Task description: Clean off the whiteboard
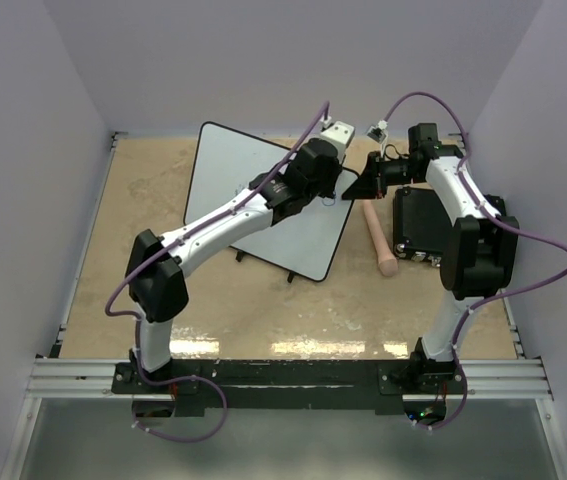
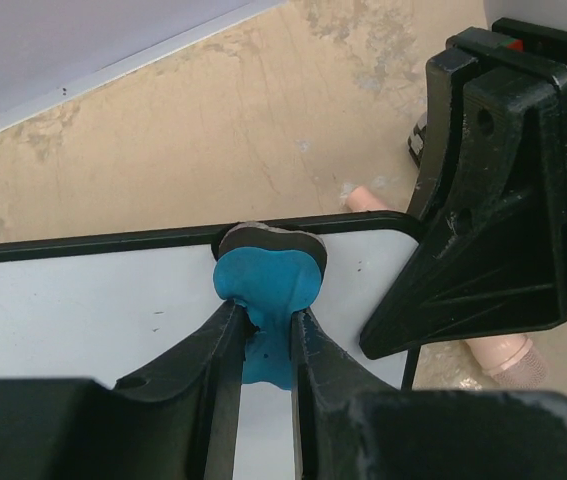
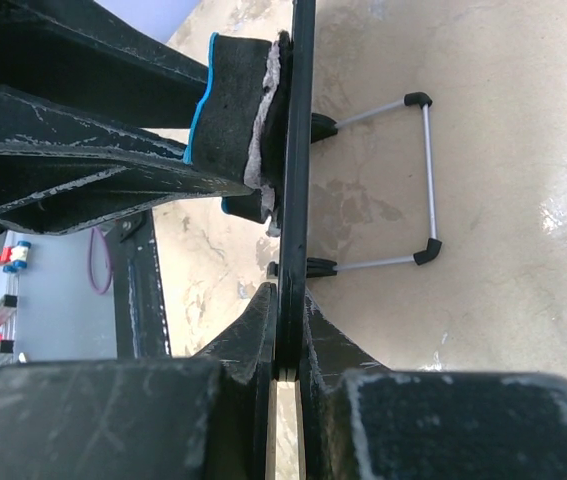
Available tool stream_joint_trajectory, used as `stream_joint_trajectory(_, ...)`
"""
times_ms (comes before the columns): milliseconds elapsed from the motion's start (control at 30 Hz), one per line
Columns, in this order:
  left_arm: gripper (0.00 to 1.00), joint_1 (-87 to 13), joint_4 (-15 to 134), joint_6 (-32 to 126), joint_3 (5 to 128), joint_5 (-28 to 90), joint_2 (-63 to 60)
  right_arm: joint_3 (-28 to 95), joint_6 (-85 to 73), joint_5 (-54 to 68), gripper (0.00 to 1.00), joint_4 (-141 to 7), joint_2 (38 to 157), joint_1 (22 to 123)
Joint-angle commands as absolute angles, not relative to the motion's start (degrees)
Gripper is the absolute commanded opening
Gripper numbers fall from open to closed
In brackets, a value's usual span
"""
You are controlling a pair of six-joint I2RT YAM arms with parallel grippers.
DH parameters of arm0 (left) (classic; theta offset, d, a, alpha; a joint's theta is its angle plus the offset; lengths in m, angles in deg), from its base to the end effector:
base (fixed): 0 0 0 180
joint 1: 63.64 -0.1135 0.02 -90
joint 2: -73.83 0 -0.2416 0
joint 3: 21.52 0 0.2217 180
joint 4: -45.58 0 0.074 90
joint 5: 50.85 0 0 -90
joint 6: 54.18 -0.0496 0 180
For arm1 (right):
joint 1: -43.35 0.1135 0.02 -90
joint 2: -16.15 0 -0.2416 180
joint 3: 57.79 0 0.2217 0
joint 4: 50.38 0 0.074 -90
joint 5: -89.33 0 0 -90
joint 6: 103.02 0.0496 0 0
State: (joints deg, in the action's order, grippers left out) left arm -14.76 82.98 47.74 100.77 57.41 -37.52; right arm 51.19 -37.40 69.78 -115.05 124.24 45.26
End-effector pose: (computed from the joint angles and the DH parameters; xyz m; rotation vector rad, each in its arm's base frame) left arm 0.2972 -0.3168 0.3266 0.4486 1.9751 -0.3522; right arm 0.3550 0.0586 0.2653 -0.8221 1.9863 1.3728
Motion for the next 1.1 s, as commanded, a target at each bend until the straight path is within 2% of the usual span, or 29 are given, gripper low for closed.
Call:
stream_joint_trajectory(0, 0.0, -15.0, 74.9, 51.5, 93.3, 54.3, -33.1, 50.9, -39.6, 70.7, 0.0, -113.3, 120.9, 47.6)
stream_joint_trajectory(133, 0.0, -14.2, 70.5, 51.7, 80.4, 53.7, -29.3, 51.7, -39.2, 70.3, 0.0, -113.4, 121.2, 47.6)
stream_joint_trajectory(367, 0.0, -14.0, 65.1, 52.4, 71.4, 53.6, -26.4, 51.1, -39.2, 70.3, 0.0, -113.1, 121.1, 47.6)
stream_joint_trajectory(467, 0.0, -14.0, 63.7, 52.3, 73.9, 54.1, -26.9, 50.1, -39.2, 70.1, 0.0, -113.0, 120.8, 47.6)
stream_joint_trajectory(733, 0.0, -14.2, 63.5, 49.6, 90.2, 59.5, -31.7, 48.7, -38.2, 69.7, 0.0, -111.7, 119.4, 47.7)
stream_joint_trajectory(933, 0.0, -14.7, 58.7, 48.1, 90.6, 62.0, -31.8, 47.7, -37.2, 69.5, 0.0, -110.6, 118.7, 47.7)
stream_joint_trajectory(1067, 0.0, -14.3, 57.6, 49.0, 85.0, 58.1, -29.2, 47.6, -37.2, 69.3, 0.0, -110.2, 118.7, 47.7)
